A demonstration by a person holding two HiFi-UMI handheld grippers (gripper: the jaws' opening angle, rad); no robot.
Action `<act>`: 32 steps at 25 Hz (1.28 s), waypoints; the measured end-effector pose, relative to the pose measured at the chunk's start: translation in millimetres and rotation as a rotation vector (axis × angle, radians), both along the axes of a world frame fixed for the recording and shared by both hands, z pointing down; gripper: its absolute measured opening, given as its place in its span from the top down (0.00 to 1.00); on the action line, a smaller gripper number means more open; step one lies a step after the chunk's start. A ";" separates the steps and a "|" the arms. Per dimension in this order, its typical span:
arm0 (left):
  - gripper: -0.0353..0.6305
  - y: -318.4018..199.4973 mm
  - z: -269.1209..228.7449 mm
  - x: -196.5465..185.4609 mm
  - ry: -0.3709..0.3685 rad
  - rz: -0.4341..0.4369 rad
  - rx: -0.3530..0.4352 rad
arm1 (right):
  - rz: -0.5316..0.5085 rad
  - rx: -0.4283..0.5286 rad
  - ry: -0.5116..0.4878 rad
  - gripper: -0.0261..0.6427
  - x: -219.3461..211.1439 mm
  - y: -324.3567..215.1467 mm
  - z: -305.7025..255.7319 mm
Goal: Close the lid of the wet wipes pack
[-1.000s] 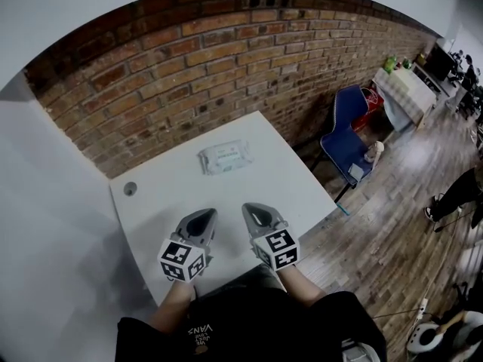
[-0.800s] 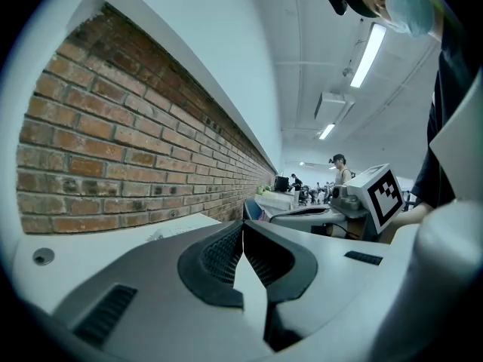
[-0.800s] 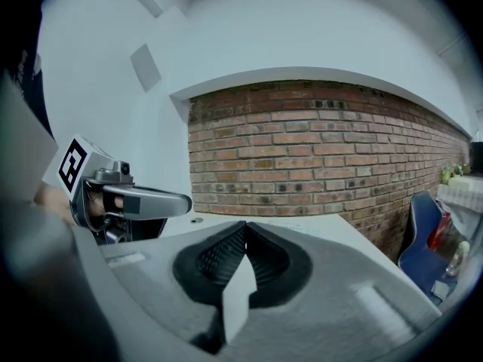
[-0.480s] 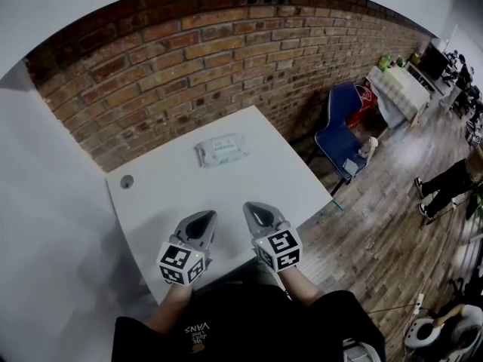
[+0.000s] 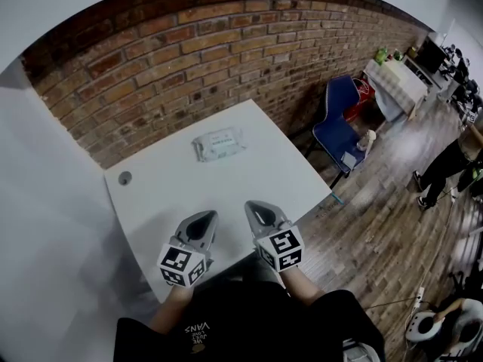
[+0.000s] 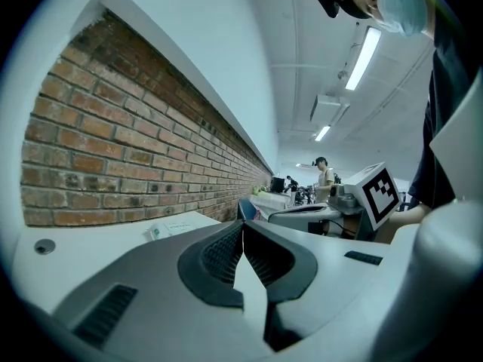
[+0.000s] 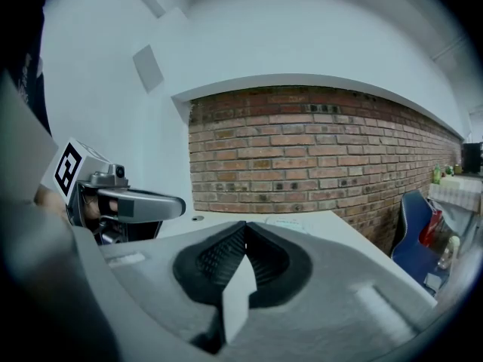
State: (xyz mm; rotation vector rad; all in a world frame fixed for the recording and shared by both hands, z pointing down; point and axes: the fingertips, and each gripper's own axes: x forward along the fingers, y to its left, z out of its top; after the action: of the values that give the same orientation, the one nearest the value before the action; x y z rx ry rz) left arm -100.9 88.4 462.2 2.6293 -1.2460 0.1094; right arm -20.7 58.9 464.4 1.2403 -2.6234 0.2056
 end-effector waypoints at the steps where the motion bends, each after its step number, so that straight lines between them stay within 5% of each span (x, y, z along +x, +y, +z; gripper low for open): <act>1: 0.93 0.9 0.2 -0.1 0.000 -0.001 -0.001 | 0.002 -0.002 0.000 0.97 0.5 0.7 0.5; 32: 0.93 5.1 1.0 -3.5 0.010 -0.005 -0.003 | -0.017 -0.012 0.033 0.97 -7.0 3.5 5.1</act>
State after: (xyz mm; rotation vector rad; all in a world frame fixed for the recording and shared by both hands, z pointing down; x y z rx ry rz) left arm -104.4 93.5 463.2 2.6205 -1.2489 0.0977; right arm -27.7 62.5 469.5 1.2074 -2.5997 0.1957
